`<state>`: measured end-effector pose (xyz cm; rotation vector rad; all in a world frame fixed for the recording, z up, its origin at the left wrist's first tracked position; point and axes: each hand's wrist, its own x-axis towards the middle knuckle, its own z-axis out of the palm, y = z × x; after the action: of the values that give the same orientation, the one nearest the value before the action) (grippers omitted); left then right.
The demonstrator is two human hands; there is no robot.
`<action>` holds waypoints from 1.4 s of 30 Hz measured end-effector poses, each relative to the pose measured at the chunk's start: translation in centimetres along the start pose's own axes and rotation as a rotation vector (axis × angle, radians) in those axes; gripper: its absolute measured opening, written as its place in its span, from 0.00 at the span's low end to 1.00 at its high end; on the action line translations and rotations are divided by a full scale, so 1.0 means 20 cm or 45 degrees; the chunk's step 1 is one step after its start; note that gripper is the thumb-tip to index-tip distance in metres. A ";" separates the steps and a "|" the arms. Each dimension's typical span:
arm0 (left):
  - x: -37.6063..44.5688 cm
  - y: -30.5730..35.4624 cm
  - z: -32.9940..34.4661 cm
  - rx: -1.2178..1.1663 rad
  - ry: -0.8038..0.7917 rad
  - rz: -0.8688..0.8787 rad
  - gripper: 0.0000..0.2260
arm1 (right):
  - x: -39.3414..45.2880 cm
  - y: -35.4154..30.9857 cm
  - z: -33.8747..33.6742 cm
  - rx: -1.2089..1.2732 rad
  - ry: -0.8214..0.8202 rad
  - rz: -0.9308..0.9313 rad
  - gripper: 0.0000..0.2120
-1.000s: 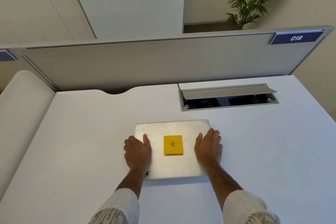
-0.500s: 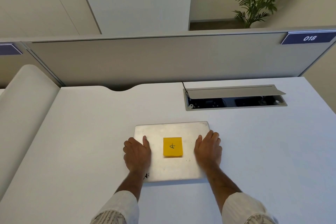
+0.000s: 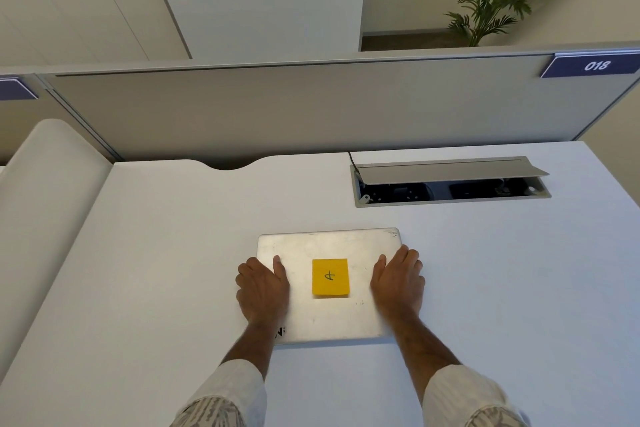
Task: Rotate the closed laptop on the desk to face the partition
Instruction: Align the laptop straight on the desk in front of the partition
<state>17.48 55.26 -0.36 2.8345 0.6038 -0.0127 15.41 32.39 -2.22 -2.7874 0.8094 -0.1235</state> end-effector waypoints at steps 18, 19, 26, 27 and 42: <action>0.01 0.00 0.02 0.046 0.034 0.009 0.20 | 0.00 0.00 0.01 -0.027 0.022 0.001 0.18; 0.01 0.00 0.02 0.043 0.033 0.010 0.20 | -0.01 0.00 0.01 -0.025 0.022 0.002 0.18; 0.00 0.00 0.01 0.024 0.041 0.018 0.20 | -0.01 0.00 0.00 -0.022 0.013 -0.003 0.19; 0.00 0.00 0.02 0.023 0.045 0.021 0.20 | -0.01 0.00 0.00 -0.022 0.014 -0.003 0.18; 0.01 0.00 0.03 0.027 0.065 0.010 0.20 | -0.01 -0.01 -0.01 -0.028 0.000 0.006 0.20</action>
<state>17.62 55.18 -0.87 2.8655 0.6073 0.0552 15.39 32.59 -1.96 -2.8057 0.8223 -0.1142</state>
